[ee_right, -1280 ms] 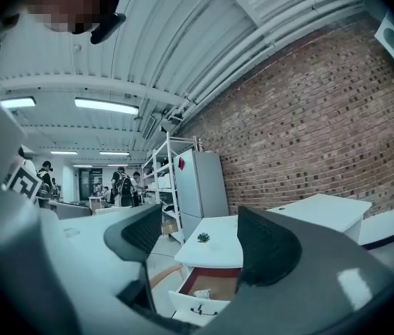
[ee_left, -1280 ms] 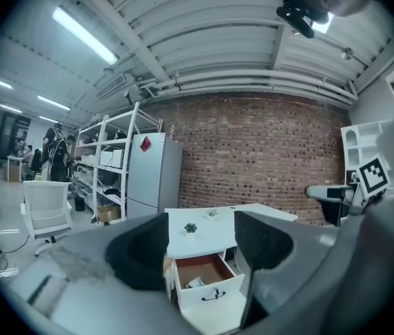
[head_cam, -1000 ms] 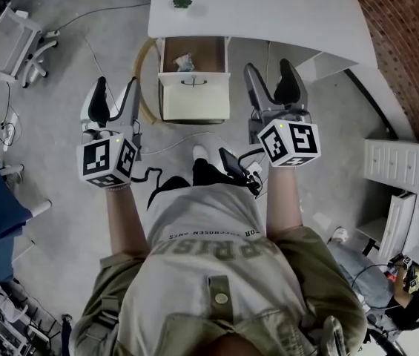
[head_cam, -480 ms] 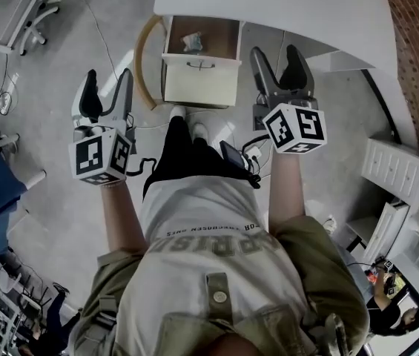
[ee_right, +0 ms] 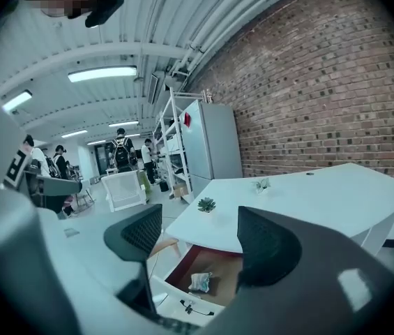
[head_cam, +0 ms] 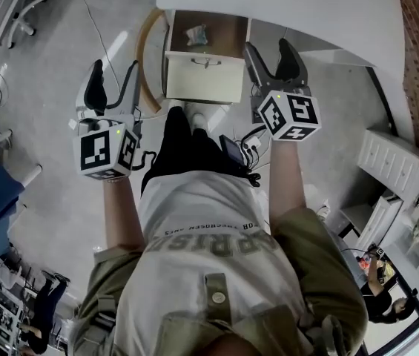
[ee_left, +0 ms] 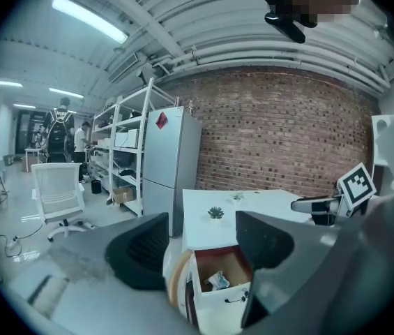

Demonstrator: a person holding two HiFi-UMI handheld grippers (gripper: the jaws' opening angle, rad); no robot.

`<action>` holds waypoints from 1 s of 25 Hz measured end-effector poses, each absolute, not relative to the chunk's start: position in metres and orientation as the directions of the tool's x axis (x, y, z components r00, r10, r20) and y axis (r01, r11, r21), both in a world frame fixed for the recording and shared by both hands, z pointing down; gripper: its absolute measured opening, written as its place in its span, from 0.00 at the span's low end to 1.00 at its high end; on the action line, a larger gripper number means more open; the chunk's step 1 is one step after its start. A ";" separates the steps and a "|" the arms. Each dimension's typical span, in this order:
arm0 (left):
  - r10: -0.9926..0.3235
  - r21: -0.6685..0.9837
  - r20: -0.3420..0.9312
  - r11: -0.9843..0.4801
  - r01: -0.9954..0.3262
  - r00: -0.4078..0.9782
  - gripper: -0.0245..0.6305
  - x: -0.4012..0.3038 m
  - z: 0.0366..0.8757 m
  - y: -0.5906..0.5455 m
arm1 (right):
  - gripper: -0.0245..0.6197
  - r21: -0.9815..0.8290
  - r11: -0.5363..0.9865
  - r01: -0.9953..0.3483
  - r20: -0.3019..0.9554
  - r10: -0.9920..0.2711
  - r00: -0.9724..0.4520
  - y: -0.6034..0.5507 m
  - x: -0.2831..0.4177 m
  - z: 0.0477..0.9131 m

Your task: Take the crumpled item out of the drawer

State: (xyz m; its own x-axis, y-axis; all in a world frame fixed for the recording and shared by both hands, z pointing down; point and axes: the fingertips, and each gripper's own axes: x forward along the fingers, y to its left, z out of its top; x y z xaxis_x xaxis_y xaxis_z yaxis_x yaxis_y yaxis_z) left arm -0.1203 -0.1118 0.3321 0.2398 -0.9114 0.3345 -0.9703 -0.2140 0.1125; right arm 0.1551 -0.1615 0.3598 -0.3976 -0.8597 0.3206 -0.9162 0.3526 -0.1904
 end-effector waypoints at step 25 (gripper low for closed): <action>-0.806 0.171 0.504 -0.260 -0.951 0.311 0.52 -0.103 0.435 -0.137 | 0.56 -0.149 0.557 -0.817 0.773 -0.450 -0.448 -0.235 0.081 0.606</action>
State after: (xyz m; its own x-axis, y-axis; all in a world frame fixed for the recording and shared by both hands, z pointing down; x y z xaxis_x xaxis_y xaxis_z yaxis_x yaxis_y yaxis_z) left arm -0.1031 -0.1367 0.4350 0.3105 -0.8057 0.5043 -0.9505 -0.2595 0.1706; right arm 0.0810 -0.2349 0.6064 -0.4478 -0.4501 0.7726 -0.8172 0.5567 -0.1493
